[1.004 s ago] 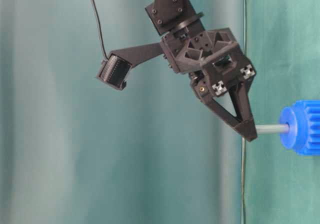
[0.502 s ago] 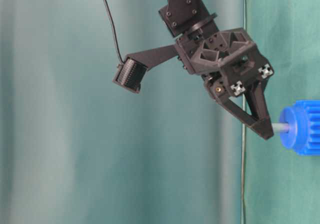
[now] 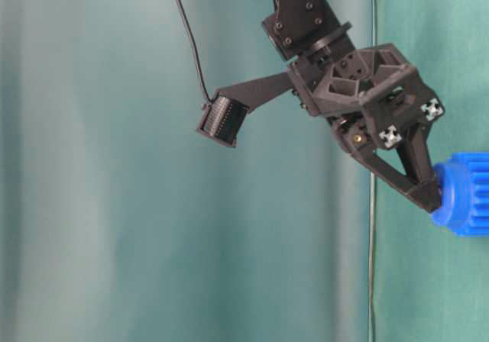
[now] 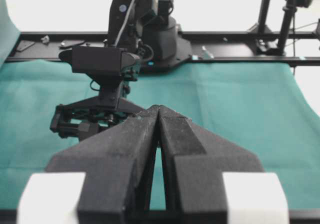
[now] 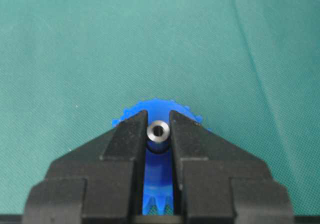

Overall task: Insert the shaft placed at a random location into the center hole of the small gear at another random location.
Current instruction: 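Lower the shaft into the gear's center hole with the right gripper, then open the right gripper and release the shaft in the gear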

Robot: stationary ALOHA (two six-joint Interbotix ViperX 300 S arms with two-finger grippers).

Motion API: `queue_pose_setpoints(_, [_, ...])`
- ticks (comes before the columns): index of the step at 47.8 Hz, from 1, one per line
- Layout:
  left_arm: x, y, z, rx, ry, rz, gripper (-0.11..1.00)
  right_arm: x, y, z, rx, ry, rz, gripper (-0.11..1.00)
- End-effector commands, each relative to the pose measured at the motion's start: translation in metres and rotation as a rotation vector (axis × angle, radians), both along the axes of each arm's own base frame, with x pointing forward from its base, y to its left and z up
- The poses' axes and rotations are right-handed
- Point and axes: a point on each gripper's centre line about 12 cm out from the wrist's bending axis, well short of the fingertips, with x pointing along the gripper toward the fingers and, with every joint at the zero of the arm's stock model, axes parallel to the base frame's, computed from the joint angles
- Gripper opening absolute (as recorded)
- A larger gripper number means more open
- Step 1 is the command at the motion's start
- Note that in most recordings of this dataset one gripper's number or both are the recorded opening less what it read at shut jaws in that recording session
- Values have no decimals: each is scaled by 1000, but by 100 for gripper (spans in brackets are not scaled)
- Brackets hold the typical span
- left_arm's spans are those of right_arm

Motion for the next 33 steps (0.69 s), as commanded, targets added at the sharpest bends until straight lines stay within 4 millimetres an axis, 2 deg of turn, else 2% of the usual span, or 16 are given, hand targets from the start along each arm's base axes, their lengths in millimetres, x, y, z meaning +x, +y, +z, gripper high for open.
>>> queue_pose_setpoints(1, [2,0,7,0,-17,1,0,7,-1,14,-12,-48,2,13])
queue_pose_setpoints(22, [2,0,8,0,-18,1,0,7,-1,14,-10,-45,1,15])
queue_pose_setpoints(24, [2,0,8,0,-18,1,0,8,-1,15,-11,-48,1,21])
queue_pose_setpoints(26, [2,0,8,0,-18,1,0,8,0,15,-10,-48,3,31])
queue_pose_setpoints(33, [2,0,8,0,-18,1,0,7,1,21,-12,-60,6,76])
